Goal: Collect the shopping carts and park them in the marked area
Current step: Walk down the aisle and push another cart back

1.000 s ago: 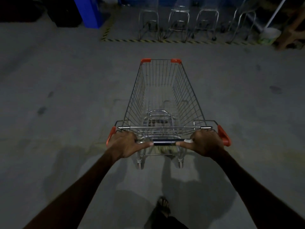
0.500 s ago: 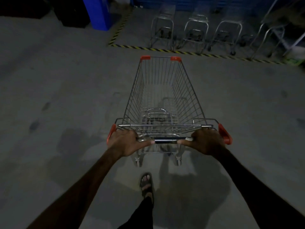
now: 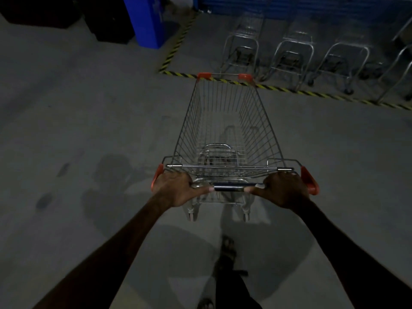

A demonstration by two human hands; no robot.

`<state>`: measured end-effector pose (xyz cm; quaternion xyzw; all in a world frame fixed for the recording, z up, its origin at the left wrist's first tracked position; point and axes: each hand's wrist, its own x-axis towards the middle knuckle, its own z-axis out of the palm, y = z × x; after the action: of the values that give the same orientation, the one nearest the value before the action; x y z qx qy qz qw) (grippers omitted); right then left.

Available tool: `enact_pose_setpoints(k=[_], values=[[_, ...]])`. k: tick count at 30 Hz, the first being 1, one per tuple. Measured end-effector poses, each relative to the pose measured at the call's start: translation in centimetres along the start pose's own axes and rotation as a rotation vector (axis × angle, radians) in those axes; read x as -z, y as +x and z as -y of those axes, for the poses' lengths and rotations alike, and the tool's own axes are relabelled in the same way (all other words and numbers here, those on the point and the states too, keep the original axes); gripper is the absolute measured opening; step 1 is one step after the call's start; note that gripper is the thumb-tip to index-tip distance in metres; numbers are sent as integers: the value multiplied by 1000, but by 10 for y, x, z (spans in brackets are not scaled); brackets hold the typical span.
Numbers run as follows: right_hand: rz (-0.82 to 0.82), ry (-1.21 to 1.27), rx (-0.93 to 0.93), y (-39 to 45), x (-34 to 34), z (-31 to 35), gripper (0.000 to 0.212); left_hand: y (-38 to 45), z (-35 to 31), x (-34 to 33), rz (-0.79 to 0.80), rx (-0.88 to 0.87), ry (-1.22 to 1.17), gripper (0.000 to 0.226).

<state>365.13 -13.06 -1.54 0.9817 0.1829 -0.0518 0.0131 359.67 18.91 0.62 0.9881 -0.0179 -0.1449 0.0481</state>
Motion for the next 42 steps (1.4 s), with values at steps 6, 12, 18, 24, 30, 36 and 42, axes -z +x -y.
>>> enact_pose_setpoints(k=[6, 12, 18, 24, 30, 36, 42], values=[[-26, 37, 59, 182, 12, -31, 109, 160, 42, 46, -19, 58, -12, 98], [-26, 102, 44, 354, 37, -55, 115, 316, 85, 95, -11, 96, -20, 99], [57, 105, 79, 509, 62, -62, 100, 454, 132, 134, -27, 157, -8, 109], [4, 100, 122, 665, 80, -67, 101, 597, 186, 176, -60, 146, 21, 109], [2, 72, 64, 827, 87, -76, 85, 741, 244, 224, -69, 145, 22, 110], [35, 75, 16, 975, 100, -81, 94, 870, 295, 270, -42, 153, 6, 109], [21, 55, 42, 1101, 117, -76, 102, 982, 343, 308, -40, 162, 11, 112]])
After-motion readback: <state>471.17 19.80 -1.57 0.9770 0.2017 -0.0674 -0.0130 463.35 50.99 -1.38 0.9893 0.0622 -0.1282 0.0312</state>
